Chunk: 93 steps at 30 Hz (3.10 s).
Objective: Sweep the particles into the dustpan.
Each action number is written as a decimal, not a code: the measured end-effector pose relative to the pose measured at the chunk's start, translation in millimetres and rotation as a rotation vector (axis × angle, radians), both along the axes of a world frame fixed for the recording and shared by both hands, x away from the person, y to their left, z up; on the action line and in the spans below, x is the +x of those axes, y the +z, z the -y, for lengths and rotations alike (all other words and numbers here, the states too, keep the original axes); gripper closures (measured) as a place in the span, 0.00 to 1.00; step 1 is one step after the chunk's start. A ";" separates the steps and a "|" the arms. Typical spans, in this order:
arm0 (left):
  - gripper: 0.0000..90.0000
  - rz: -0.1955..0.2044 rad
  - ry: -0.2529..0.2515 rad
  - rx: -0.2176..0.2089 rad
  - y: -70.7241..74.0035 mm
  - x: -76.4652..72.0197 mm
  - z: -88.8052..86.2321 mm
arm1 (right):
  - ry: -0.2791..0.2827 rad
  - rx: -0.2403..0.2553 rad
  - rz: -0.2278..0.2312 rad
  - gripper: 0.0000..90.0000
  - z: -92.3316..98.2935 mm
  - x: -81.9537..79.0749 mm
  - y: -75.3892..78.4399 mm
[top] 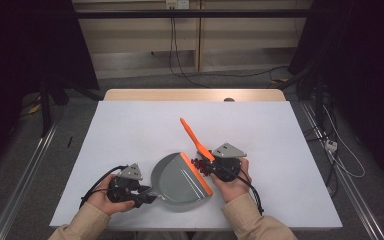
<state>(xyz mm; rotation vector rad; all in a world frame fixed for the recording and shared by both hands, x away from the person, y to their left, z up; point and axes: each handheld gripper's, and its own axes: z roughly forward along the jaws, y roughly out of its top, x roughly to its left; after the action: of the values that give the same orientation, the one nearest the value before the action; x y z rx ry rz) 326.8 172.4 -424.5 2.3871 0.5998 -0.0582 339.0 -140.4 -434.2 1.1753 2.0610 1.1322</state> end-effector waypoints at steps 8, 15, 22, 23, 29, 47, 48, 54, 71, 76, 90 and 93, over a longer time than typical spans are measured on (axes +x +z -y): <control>0.70 -0.006 -0.003 0.003 0.3 0.7 0.9 | 0.010 0.030 -0.003 0.78 -9.7 -2.7 -0.5; 0.70 -0.008 0.000 0.001 0.1 0.6 1.2 | 0.013 0.061 -0.008 0.78 -17.7 -4.4 -1.4; 0.70 -0.011 0.001 0.001 0.1 0.7 1.2 | 0.019 0.081 -0.007 0.78 -23.4 -6.0 -2.2; 0.70 -0.011 0.001 0.001 0.1 0.8 1.1 | 0.023 0.083 -0.009 0.78 -24.4 -6.4 -2.1; 0.70 -0.013 0.007 -0.004 0.2 0.5 0.9 | 0.027 0.093 -0.003 0.78 -30.5 -9.0 -2.1; 0.70 -0.014 -0.002 -0.013 -1.0 1.2 -1.2 | 0.098 0.162 0.016 0.79 -45.2 -10.1 17.8; 0.70 -0.015 -0.003 -0.013 -1.1 1.2 -1.2 | 0.093 0.164 0.019 0.79 -41.3 -8.5 19.6; 0.70 -0.019 0.005 -0.020 -1.3 0.8 -0.8 | 0.048 0.108 0.034 0.79 -21.7 0.5 20.0; 0.70 -0.025 -0.003 -0.007 -0.9 2.5 -1.0 | 0.024 0.044 0.067 0.78 -26.7 -9.1 -8.9; 0.70 -0.028 0.005 -0.016 -0.7 2.0 -0.7 | 0.052 0.065 0.066 0.78 -38.2 -13.6 -4.4; 0.70 -0.024 0.008 -0.021 -2.6 1.5 -1.7 | 0.016 0.099 0.088 0.79 -21.3 -4.6 8.8; 0.70 -0.017 0.014 -0.010 -1.8 0.8 -1.4 | -0.009 0.059 0.088 0.79 -15.3 -1.2 4.0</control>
<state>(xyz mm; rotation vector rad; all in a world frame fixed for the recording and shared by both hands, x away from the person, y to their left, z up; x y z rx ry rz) 327.6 173.9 -426.4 2.3748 0.6225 -0.0755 337.8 -125.0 -430.3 1.1411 1.9669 1.2261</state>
